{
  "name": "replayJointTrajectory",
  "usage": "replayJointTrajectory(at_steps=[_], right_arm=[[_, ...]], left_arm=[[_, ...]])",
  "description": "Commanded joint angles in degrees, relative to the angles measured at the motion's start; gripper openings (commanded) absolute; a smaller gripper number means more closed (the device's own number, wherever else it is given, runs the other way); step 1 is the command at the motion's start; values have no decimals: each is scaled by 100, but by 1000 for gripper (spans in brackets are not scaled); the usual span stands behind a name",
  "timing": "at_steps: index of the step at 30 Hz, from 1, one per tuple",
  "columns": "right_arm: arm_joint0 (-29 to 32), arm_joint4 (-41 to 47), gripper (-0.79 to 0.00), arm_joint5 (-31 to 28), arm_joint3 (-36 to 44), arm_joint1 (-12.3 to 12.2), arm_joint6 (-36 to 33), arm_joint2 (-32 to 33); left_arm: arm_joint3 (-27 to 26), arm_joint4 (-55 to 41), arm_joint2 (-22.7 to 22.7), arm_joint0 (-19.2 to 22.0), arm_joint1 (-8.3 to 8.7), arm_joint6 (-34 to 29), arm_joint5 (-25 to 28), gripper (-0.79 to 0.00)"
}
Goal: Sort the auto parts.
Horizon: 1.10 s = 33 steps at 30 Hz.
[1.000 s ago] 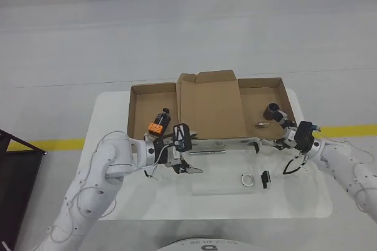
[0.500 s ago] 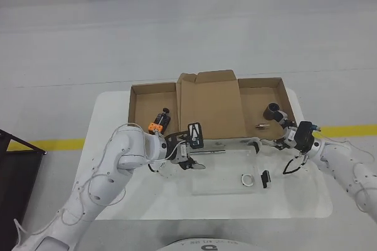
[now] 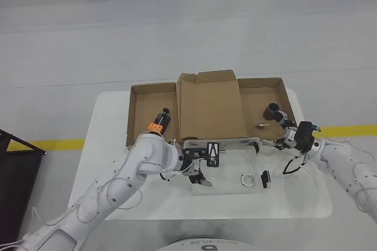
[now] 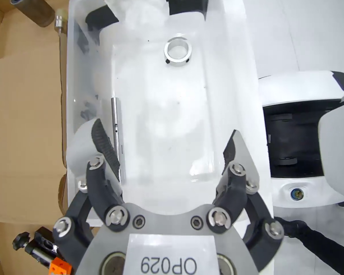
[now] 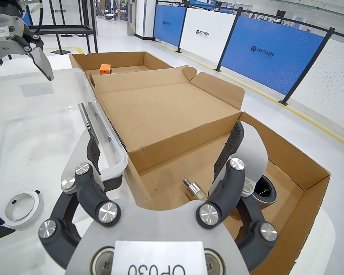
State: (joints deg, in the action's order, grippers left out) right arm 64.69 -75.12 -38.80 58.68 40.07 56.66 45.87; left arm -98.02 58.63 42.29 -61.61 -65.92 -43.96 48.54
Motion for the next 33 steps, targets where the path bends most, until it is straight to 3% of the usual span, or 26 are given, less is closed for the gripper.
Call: replayJointTrajectory(at_steps=[1, 9, 14, 23, 33], right_arm=[[0, 0, 0, 0, 1, 0, 0, 0], [0, 0, 0, 0, 1, 0, 0, 0], [0, 0, 0, 0, 1, 0, 0, 0], [0, 0, 0, 0, 1, 0, 0, 0], [0, 0, 0, 0, 1, 0, 0, 0]], left_arm=[[155, -1, -76, 104, -32, 65, -40, -111], [600, 257, -299, 373, -137, 264, -362, -219], [786, 524, -440, 396, -176, 396, -484, -219], [1088, 1225, -789, 452, -282, 582, -768, -299], [1324, 1661, -978, 528, -385, 892, -944, -332]])
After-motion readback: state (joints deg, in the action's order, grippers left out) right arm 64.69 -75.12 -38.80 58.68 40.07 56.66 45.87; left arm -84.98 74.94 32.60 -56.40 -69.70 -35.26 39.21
